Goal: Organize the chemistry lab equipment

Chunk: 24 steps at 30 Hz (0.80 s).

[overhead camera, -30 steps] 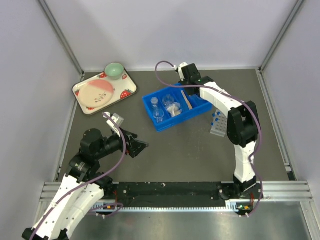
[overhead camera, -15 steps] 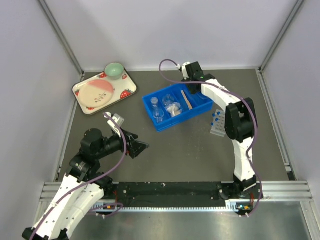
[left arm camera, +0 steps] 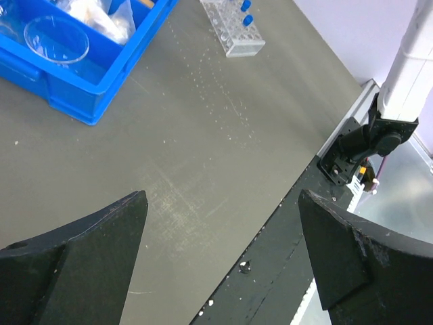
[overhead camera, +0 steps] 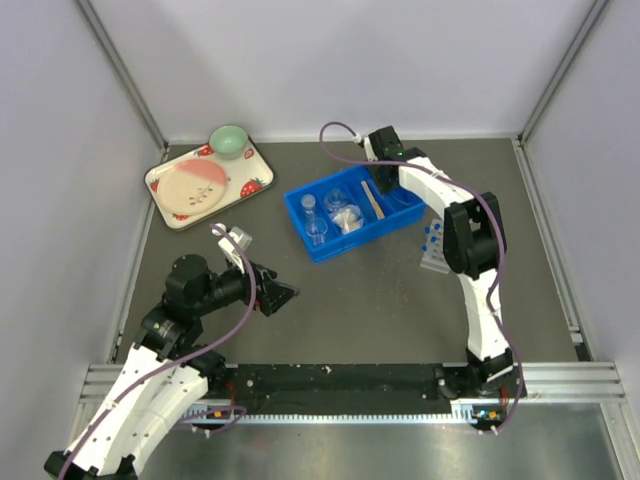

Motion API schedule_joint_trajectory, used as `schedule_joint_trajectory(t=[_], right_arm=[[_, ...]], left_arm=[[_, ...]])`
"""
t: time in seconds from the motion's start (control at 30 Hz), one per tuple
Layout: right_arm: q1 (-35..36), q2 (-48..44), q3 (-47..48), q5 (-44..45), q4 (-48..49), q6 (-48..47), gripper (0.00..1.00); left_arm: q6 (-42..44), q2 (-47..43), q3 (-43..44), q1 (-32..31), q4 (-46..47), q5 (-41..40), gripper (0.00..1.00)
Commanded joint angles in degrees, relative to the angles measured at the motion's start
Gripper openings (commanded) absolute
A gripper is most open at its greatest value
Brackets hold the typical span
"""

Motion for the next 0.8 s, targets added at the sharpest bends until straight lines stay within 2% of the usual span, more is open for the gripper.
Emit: schedule_joint_trajectory(t=[0.0,0.03,0.13,0.37,0.4,0.53,0.6,0.77], right_arm=[[0.3,-0.2,4.0,-0.6,-1.2,2.4,0.34],[0.3,-0.6,4.3,-0.6,-1.3,2.6,0.39],[0.2,-2.6,4.8,-0.3,-1.6,3.4,0.45],[0.3,-13.4,5.3,-1.4,-2.3,8.1,0.47],[0.3,-15.0,5.0,-1.9,-2.3,9.6,0.50],[1.2,-23.3,0.9,-1.9,-2.3,13.8,0.62],[2.8,-28.2,-1.4,1.4,-2.2,15.3,0.66],[7.0,-38.6,-11.4,6.4,-2.0,18.1,0.68]], left_arm=[[1.2,2.1,1.3,0.0,-0.9,0.2,0.98],[1.2,2.2,1.7,0.0,-0.8,0.3,0.98],[1.3,2.7,2.5,0.0,-1.2,-0.4,0.98],[0.4,6.7,4.5,0.0,-0.7,-5.1,0.99],[0.4,7.2,4.8,0.0,-0.3,-5.6,0.98],[0.0,8.6,5.5,0.0,1.7,-9.5,0.98],[-0.5,9.6,7.1,0.0,1.3,-10.7,0.98],[-1.8,12.3,9.3,0.0,2.4,-12.3,0.98]])
